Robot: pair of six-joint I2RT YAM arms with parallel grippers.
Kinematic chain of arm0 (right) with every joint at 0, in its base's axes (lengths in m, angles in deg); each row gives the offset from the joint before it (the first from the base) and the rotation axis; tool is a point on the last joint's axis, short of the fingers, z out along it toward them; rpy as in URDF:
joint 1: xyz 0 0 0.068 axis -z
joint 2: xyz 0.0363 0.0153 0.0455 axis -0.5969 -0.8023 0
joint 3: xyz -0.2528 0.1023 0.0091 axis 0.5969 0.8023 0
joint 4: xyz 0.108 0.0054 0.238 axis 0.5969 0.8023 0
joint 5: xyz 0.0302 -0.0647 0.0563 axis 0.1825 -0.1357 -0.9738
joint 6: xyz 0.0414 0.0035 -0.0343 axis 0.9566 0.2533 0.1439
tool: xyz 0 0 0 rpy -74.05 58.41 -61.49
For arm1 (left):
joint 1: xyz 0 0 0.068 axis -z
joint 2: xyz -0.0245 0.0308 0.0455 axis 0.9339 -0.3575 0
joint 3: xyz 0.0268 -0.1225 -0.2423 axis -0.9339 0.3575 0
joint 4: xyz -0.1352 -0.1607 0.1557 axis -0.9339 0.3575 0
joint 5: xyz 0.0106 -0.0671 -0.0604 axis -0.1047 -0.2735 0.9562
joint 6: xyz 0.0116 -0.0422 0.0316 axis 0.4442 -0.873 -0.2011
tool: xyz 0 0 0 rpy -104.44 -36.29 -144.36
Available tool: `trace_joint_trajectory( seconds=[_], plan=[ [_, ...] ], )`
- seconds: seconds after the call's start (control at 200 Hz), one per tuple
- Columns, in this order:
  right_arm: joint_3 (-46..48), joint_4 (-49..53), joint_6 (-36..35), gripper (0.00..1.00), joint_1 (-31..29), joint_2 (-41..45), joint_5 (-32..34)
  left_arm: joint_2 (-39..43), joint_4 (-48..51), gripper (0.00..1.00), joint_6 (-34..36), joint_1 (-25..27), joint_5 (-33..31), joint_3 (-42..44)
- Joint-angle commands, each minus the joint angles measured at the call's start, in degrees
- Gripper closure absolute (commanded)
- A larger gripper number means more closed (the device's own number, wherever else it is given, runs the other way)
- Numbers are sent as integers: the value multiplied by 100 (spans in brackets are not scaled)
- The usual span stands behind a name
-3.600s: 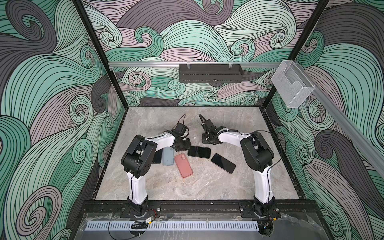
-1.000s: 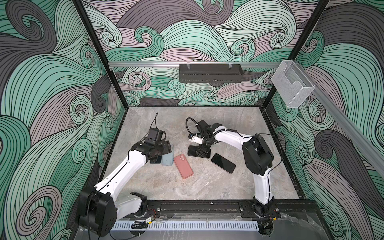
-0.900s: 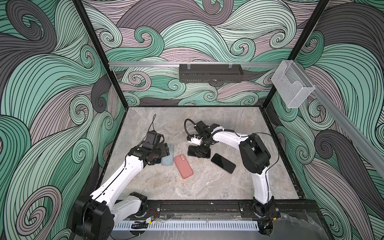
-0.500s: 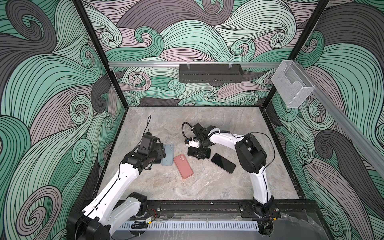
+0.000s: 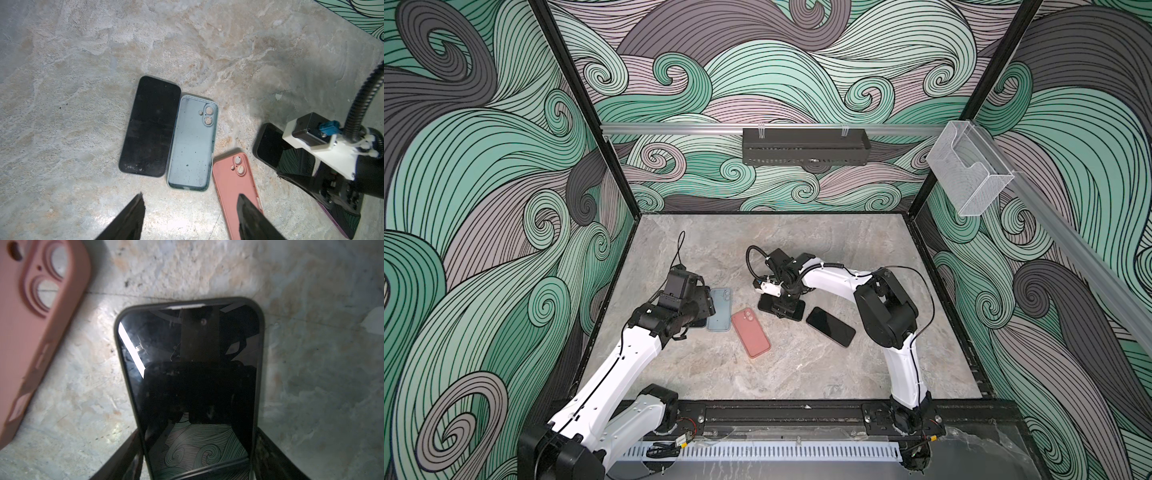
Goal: Put the phone into the phone case
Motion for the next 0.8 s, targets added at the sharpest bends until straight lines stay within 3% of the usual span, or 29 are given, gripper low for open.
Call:
trace_joint_trajectory(
  seconds=[0.0, 0.405, 0.791],
  plan=[
    [59, -134, 509, 57, 282, 255, 152, 78, 184, 28, 62, -52, -65, -99],
    [144, -148, 1399, 60, 1915, 671, 730, -219, -13, 28, 159, -54, 258, -99],
    [237, -143, 1857, 60, 3243, 315, 1021, -283, 139, 28, 311, -51, 391, -122]
  ],
)
